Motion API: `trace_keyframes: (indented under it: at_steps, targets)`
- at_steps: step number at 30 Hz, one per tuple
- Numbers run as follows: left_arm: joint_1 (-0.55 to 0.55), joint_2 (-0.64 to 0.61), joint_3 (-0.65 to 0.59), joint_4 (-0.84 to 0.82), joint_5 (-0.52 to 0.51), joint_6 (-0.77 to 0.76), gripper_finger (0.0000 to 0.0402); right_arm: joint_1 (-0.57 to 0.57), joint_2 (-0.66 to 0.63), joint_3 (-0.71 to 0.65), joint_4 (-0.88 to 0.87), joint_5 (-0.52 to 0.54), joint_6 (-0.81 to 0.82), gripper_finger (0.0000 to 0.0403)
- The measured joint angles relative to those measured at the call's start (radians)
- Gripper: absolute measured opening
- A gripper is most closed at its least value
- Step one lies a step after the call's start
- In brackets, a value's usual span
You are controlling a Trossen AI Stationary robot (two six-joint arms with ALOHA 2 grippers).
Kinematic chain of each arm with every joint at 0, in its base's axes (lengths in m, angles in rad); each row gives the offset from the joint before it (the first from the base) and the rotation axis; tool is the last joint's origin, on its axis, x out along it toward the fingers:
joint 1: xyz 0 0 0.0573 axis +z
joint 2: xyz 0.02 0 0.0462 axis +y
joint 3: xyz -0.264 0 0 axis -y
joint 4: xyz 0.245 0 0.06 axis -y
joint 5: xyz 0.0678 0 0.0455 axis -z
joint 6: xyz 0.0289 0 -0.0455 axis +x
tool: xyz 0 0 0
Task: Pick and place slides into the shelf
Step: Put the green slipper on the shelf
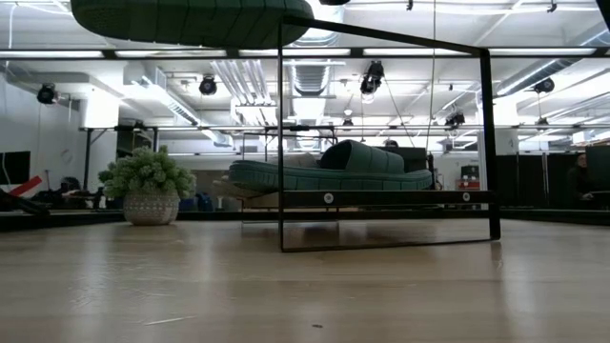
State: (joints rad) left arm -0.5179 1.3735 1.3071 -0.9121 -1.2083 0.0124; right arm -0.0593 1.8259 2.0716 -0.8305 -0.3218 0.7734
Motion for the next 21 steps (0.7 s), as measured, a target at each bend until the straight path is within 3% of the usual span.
trace_keyframes:
  at_steps: [21]
  targets:
    - [0.001,0.0,0.0,0.071,-0.002,0.052,0.0,0.018,0.009,-0.021,-0.068,0.0,-0.033,0.0215]
